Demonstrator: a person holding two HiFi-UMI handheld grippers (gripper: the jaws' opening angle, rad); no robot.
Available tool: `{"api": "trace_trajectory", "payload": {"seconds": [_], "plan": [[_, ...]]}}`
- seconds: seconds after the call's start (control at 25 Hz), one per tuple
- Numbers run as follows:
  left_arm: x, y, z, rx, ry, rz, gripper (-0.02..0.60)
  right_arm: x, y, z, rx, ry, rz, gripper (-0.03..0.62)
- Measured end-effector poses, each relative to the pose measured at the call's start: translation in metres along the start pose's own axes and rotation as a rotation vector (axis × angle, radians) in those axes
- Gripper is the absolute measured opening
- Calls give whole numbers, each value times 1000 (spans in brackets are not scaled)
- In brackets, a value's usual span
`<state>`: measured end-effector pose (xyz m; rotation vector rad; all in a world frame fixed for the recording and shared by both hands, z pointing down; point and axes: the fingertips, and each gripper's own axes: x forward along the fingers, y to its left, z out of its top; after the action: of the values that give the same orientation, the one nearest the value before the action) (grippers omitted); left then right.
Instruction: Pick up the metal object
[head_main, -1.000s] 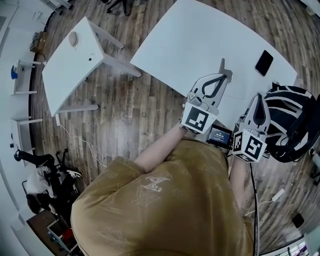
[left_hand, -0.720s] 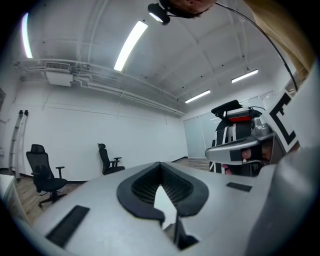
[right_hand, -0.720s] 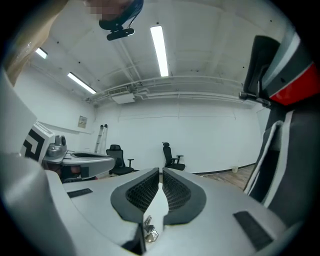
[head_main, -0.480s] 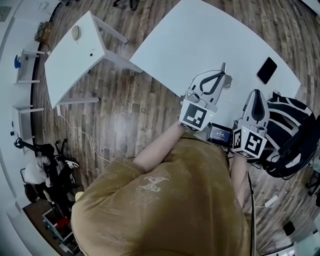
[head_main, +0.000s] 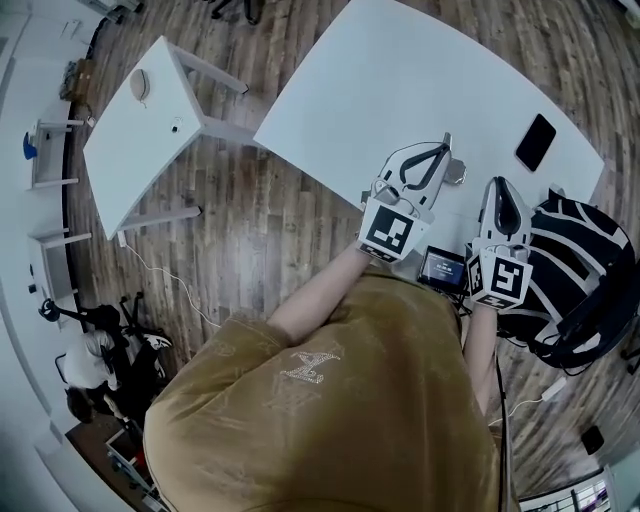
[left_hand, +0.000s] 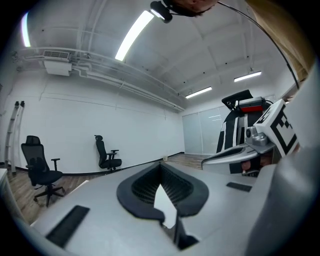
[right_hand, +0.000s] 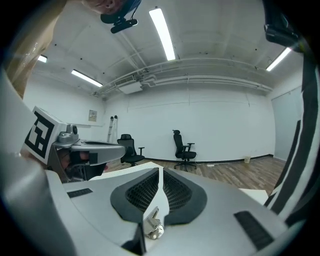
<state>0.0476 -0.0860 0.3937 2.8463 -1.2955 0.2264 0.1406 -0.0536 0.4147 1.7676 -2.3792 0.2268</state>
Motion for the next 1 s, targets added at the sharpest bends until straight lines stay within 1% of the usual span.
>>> {"api": "trace_trajectory", "payload": {"seconds": [0.12,0.28,0.44,0.6,0.84,0.96,1.0], "plan": [[7,7,-7,-2,16,-21,6,9,4,-11,2,51,14,11],[15,8,-18,-18,35,-57,6,19,8,-28,-28,107,44,16],[21,9,-22,-29,39,-98,6,32,7,-53,-36,194,79,69],[26,12,-34,-38,67,-120,6,42,9,-91,-78,318,171,113],[36,20,-49,-68,88,-138,6,46,17,-148,-228,534,315,182],[40,22,-52,-74,94,-149,6,45,19,-170,-243,619,365,219],[41,24,-53,-76,95,-152,6,45,19,-176,-247,642,379,222]]}}
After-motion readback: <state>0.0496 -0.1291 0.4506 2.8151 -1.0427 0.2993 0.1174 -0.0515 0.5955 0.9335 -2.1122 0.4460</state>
